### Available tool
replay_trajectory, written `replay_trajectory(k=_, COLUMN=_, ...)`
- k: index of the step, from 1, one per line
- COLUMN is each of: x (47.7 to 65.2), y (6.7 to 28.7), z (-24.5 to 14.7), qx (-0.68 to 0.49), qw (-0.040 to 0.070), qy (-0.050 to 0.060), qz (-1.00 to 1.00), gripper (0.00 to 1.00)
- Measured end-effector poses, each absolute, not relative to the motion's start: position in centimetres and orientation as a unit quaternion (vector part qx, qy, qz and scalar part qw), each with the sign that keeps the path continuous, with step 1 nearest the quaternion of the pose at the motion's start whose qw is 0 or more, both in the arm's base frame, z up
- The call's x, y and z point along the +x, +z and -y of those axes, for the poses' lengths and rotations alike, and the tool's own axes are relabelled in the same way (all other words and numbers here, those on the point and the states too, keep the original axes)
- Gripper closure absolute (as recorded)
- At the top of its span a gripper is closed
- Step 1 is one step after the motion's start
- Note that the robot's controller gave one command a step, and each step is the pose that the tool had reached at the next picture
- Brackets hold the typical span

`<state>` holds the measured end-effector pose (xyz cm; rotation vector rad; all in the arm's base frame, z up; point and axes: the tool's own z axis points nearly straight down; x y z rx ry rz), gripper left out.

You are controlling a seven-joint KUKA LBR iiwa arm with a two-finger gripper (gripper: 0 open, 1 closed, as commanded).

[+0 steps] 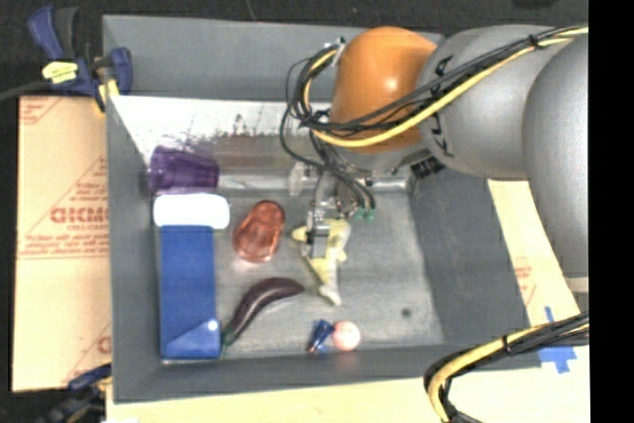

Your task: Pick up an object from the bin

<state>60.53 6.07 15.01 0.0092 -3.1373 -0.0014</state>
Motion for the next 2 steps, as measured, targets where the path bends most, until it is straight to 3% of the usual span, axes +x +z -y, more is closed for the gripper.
replay_trajectory(k=1, x=60.7, y=15.5, z=-6.0, qx=0.002, qw=-0.002, qy=-0.001, qz=1.0, gripper=0.0)
replay_trajectory(k=2, x=61.7, y=11.3, z=-2.6, qx=0.096, qw=-0.006, qy=-0.001, qz=0.995, gripper=0.0)
